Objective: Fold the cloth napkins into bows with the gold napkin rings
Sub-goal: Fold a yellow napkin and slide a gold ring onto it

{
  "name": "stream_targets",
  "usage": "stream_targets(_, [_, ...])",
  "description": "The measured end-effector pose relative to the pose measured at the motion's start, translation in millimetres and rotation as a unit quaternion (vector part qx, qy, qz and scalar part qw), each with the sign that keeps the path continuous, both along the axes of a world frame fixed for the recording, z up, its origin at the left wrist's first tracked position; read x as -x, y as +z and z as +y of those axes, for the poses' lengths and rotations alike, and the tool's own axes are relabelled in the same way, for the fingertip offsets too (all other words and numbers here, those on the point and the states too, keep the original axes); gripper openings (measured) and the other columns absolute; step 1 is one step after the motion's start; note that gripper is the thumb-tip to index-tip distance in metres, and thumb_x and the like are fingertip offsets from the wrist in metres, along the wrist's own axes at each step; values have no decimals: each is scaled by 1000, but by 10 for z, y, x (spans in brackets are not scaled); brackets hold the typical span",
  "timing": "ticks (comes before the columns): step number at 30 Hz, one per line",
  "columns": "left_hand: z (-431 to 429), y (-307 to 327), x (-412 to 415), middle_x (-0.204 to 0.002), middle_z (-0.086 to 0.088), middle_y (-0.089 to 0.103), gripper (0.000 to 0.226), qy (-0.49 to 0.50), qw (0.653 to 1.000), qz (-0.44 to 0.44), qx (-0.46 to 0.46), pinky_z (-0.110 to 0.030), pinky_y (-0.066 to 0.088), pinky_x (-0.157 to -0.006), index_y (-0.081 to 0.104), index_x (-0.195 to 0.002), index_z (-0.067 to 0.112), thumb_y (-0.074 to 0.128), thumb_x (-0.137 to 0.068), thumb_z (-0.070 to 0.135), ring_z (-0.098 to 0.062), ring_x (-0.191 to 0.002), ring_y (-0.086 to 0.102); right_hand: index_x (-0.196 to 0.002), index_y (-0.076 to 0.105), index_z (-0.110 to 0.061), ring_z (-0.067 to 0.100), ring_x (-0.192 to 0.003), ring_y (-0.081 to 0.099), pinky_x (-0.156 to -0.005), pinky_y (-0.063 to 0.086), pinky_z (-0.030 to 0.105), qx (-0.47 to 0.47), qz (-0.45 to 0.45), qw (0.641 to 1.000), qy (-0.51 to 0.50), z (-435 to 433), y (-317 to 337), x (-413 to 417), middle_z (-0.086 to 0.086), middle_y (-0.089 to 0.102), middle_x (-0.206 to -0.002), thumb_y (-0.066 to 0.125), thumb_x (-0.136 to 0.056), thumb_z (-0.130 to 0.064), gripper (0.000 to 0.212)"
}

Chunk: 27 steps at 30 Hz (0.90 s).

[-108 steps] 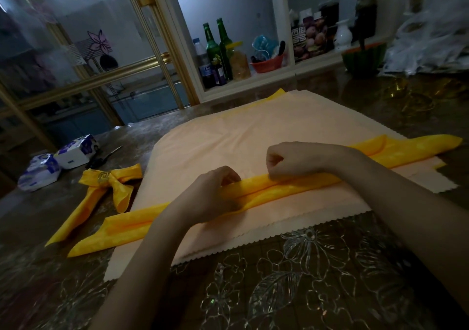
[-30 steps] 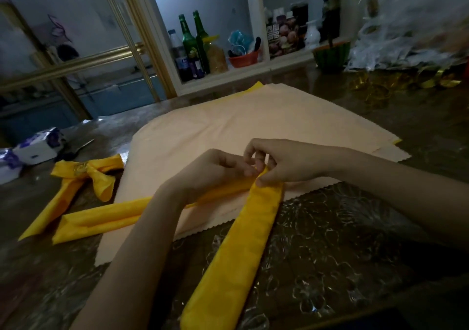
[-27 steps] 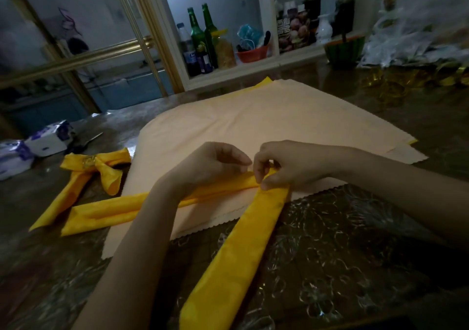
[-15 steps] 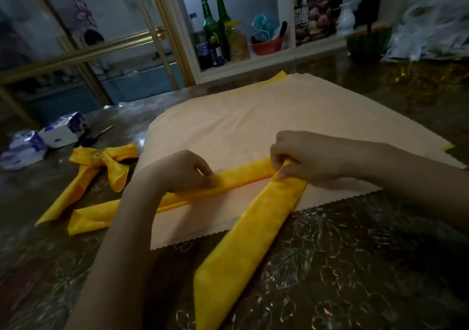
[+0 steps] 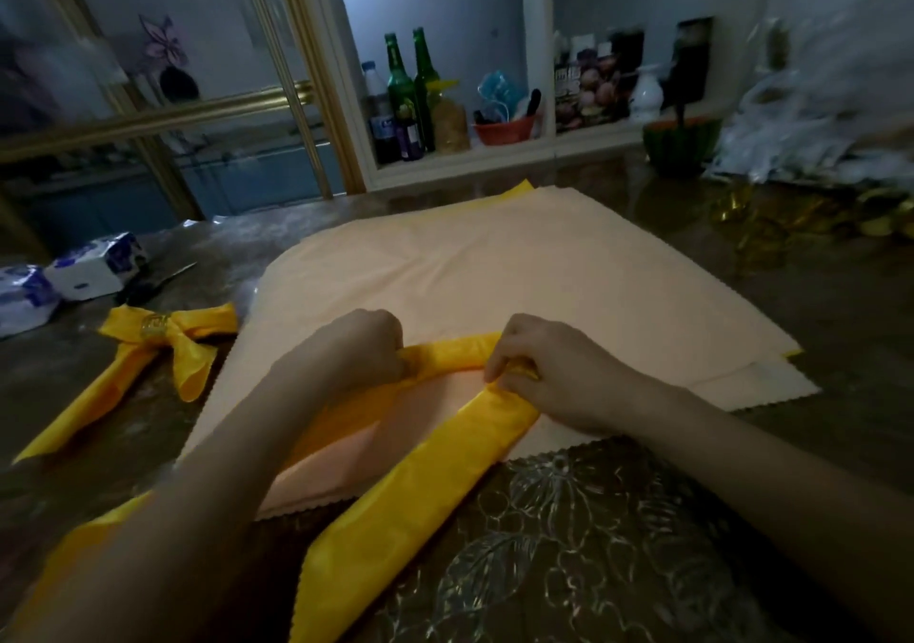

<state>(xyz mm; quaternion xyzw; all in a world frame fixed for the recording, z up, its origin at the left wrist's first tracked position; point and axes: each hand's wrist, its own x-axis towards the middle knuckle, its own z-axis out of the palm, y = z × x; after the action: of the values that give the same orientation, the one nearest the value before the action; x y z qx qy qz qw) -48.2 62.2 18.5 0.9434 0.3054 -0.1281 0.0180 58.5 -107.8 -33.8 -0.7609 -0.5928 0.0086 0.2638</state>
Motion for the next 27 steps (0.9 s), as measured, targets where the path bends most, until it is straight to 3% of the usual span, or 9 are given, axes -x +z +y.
stream_targets(4, [-32, 457, -167, -75, -12, 65, 19, 73, 979, 89, 170, -24, 55, -49, 60, -98, -1, 54, -93, 16, -17, -54, 65, -105, 68, -18, 7, -85, 43, -64, 32, 15, 6, 17, 1000, 9, -10, 6, -26, 0, 50, -105, 56, -92, -17, 17])
stream_targets(8, [-121, 651, -121, -60, -5, 52, 19, 135, 952, -13, 274, -19, 39, -44, 50, -74, 8, 50, -93, 11, -11, -48, 47, -108, 65, -18, 7, -89, 44, -75, 37, 18, 31, 13, 999, -9, -20, 21, 0, -3, 46, -105, 55, -93, -15, 18])
stream_targets(10, [-243, 523, -96, -47, -1, 45, 29, 130, 961, -38, 242, -15, 30, -37, 46, -67, 8, 41, -95, 9, -7, -33, 37, -114, 62, -9, 14, -98, 50, -75, 36, 7, 57, 74, 995, -31, -43, -70, -48, 3, 52, -112, 56, -93, -15, 23])
stream_targets(12, [-382, 290, -75, -39, 1, 42, 34, 134, 972, -80, 173, -11, 25, -32, 44, -59, 7, 39, -93, 7, -7, -25, 33, -118, 60, -5, 19, -106, 52, -83, 38, 10, 99, 145, 983, -46, -71, -75, -71, 5, 56, -117, 59, -90, -26, 35])
stream_targets(15, [-552, -18, 4, -39, -5, 52, 31, 145, 970, -170, 95, -20, 50, -50, 50, -56, 4, 45, -86, 6, -17, -41, 52, -104, 67, -8, 13, -76, 54, -63, 44, 14, 19, 275, 961, -18, -132, 103, -45, -1, 56, -85, 46, -93, -8, 24])
stream_targets(18, [-642, -100, 104, -55, -13, 59, 33, 163, 947, -237, 143, -26, 50, -50, 54, -61, 1, 41, -90, 9, -23, -45, 56, -98, 67, -9, 15, -73, 53, -61, 47, 21, -11, 404, 915, 13, -238, 196, -46, 12, 57, -85, 39, -92, -5, 29])
stream_targets(22, [-743, -2, 327, -86, -16, 60, 23, 193, 886, -283, 313, -28, 49, -58, 53, -91, 2, 43, -97, 22, -22, -65, 58, -108, 64, -23, 9, -99, 55, -89, 49, 29, 86, 278, 956, 43, -245, 202, -58, -6, 57, -111, 59, -86, -44, 31])
stream_targets(25, [-771, -50, 491, -88, -4, 55, 39, 182, 917, -188, 300, -29, 48, -67, 47, -119, 9, 58, -90, 33, -13, -74, 54, -108, 64, -27, 1, -99, 46, -91, 41, 24, 111, 176, 976, 63, -218, 198, -29, -10, 46, -123, 64, -81, -50, 36])
stream_targets(27, [-826, -99, 533, -85, 2, 55, 31, 154, 942, -142, 261, -28, 47, -70, 55, -96, 15, 62, -85, 43, -9, -73, 53, -108, 65, -23, 0, -93, 45, -83, 42, 18, 111, 151, 980, 67, -217, 197, -4, -8, 44, -123, 67, -81, -44, 35])
